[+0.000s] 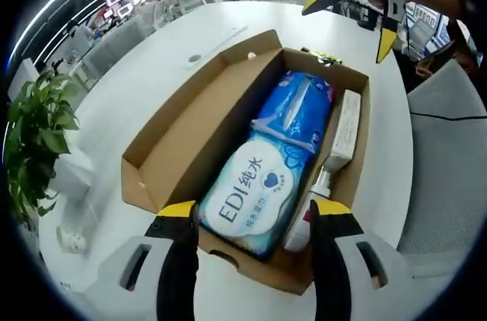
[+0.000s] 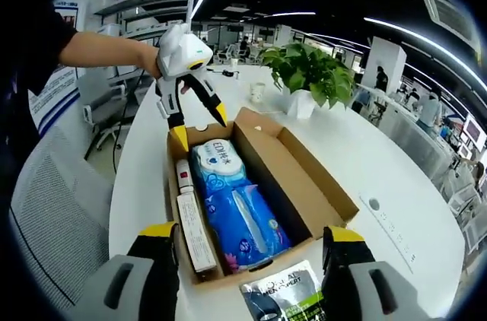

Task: Operate the shoe box by opening the lid, removing the specified soft item, and placing it in the target area until the item is outside and the box remains undamaged.

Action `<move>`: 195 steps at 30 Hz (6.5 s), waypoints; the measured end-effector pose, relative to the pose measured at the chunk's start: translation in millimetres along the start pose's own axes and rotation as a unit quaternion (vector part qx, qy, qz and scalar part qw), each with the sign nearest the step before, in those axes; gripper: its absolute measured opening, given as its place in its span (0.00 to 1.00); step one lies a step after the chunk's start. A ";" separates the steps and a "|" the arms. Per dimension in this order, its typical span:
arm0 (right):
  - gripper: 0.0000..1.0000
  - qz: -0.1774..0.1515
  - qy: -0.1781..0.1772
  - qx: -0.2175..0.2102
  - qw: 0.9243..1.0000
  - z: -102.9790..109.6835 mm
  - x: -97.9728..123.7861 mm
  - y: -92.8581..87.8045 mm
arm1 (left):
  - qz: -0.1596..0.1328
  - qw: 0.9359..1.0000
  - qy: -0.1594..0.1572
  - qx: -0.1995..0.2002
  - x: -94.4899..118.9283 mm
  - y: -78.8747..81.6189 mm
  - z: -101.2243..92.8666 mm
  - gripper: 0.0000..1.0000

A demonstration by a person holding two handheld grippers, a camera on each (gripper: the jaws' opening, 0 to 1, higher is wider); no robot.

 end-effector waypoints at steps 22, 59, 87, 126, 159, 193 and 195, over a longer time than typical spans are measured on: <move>0.74 -0.020 0.035 0.003 0.999 16.9 -52.9 8.3 | 0.018 0.998 -0.045 -0.042 -13.2 -9.9 -3.2 0.59; 0.68 0.002 0.080 0.005 0.997 35.5 -123.3 -1.3 | 0.056 0.986 -0.108 -0.115 -47.4 -28.9 4.8 0.62; 0.61 0.025 0.122 0.042 0.991 43.6 -172.2 -8.5 | 0.047 0.981 -0.132 -0.136 -59.7 -32.1 3.8 0.61; 0.57 0.087 0.184 0.071 0.976 52.7 -208.6 -20.0 | 0.042 0.979 -0.145 -0.135 -64.4 -35.1 8.8 0.58; 0.48 0.067 0.168 0.077 0.981 50.0 -207.6 -15.5 | 0.056 0.979 -0.139 -0.141 -61.1 -32.6 8.6 0.57; 0.47 0.039 0.158 0.080 0.983 51.8 -182.8 13.0 | 0.062 0.976 -0.141 -0.153 -34.7 -8.2 2.7 0.57; 0.47 0.037 0.157 0.082 0.984 51.0 -180.4 16.7 | 0.062 0.976 -0.139 -0.154 -31.1 -4.2 2.6 0.57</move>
Point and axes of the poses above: the point that each gripper's makers call its tool centre point, and the gripper's own axes: x roughly backward along the fingers, z roughly to its left, y roughly out of its top, the point moved 2 cm from there along x, roughly backward along the fingers, and after that the axes turned 10 degrees about -z, right-handed, at the moved point
